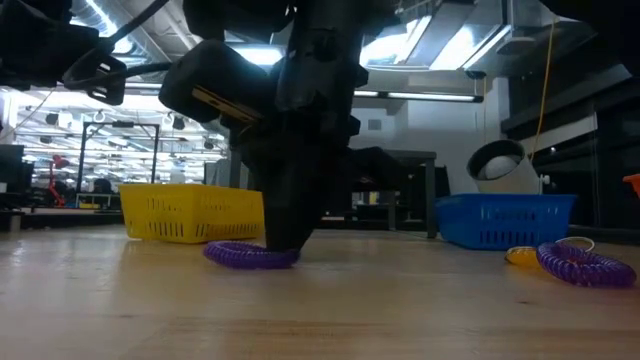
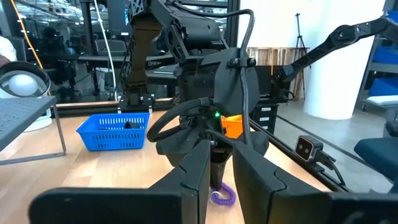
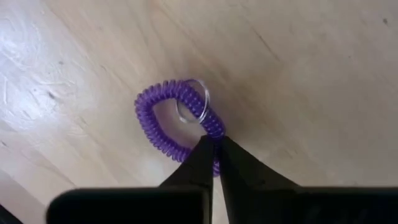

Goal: Pick & Place Office Desk Supplies
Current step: Put the purple spring keychain into the orange bin

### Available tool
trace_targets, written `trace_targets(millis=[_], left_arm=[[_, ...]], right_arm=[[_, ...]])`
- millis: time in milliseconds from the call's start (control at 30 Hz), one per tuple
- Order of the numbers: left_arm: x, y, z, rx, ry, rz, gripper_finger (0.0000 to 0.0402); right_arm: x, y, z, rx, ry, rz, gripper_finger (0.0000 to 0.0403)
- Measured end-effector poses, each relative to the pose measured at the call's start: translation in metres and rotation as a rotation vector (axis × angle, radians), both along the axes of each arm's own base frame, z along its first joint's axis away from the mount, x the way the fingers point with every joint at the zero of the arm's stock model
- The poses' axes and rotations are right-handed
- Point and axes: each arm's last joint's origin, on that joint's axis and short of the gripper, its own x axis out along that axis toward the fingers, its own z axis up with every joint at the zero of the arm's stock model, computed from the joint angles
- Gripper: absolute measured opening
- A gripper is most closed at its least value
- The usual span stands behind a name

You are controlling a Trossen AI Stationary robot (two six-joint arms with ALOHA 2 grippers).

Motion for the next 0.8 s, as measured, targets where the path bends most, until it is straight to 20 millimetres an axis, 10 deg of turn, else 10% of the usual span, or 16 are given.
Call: trace_targets(millis=[333, 800], left_arm=[[0.000, 0.000, 0.000, 0.000, 0.000, 0.000, 0.0064], [0.000, 0.000, 0.000, 0.000, 0.000, 0.000, 0.0067]], right_arm=[[-0.001, 0.003, 0.012, 0.072, -0.013, 0.024, 0.0005], [-0.005, 0.009, 0.148, 0.123, -0.432, 0.128, 0.0005]])
